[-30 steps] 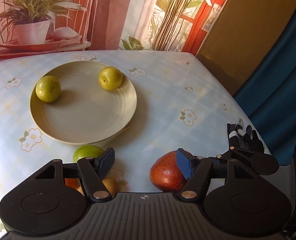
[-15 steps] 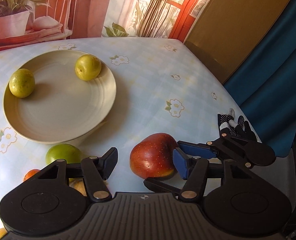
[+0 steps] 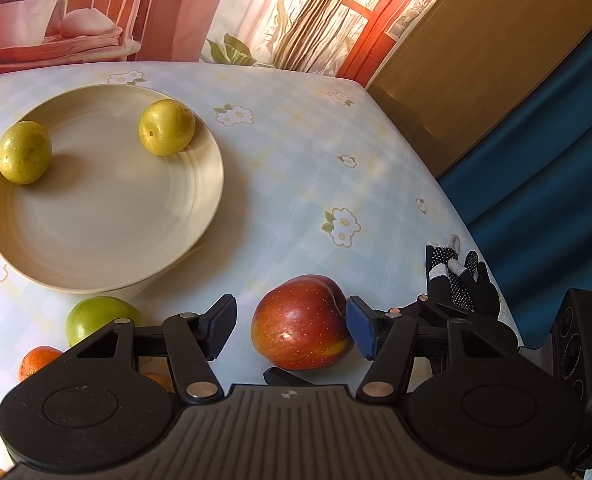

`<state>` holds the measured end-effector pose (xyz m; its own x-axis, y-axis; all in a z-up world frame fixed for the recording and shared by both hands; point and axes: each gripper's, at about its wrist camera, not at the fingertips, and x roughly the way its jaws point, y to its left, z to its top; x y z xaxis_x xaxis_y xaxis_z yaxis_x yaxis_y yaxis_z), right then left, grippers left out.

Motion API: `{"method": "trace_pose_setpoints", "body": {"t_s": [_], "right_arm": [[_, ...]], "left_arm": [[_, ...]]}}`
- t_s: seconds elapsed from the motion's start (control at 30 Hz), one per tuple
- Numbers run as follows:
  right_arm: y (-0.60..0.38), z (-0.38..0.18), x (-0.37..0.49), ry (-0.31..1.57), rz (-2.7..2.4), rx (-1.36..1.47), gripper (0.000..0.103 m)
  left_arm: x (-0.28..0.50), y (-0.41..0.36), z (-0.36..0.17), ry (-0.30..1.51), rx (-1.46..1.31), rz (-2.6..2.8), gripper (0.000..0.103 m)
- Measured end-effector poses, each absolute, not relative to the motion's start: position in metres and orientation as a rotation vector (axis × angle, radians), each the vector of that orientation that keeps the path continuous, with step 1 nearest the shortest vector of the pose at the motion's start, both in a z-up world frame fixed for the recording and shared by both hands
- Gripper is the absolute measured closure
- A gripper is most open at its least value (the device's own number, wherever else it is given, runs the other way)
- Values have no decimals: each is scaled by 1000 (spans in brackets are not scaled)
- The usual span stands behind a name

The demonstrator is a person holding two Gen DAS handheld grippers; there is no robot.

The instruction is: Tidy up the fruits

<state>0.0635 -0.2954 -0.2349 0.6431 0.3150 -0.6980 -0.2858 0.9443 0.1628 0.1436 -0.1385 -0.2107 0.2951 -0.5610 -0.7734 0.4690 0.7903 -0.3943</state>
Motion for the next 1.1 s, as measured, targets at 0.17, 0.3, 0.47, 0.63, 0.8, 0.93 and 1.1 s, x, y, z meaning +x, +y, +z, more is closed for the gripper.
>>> {"method": "trace_pose_setpoints", "body": {"t_s": [0.17, 0.3, 0.47, 0.63, 0.8, 0.93, 1.1], "right_arm": [[-297, -237, 66, 802, 347, 69, 44], [-294, -232, 65, 793, 367, 59, 45], [-285, -226, 69, 784, 383, 17, 45], [-275, -226, 68, 764, 384, -52, 47], [-275, -223, 71, 776, 385, -57, 47], [-278, -222, 72, 789, 393, -52, 47], [-281, -223, 76, 813, 395, -29, 41]], "left_arm": [[146, -139, -211, 1072, -101, -687, 40], [146, -137, -211, 1075, -104, -694, 43], [151, -127, -210, 1086, -143, -692, 43], [158, -118, -213, 1110, -195, -649, 45], [165, -112, -216, 1135, -261, -618, 45], [165, -113, -216, 1143, -264, -624, 45], [164, -119, -218, 1167, -243, -649, 44]]}}
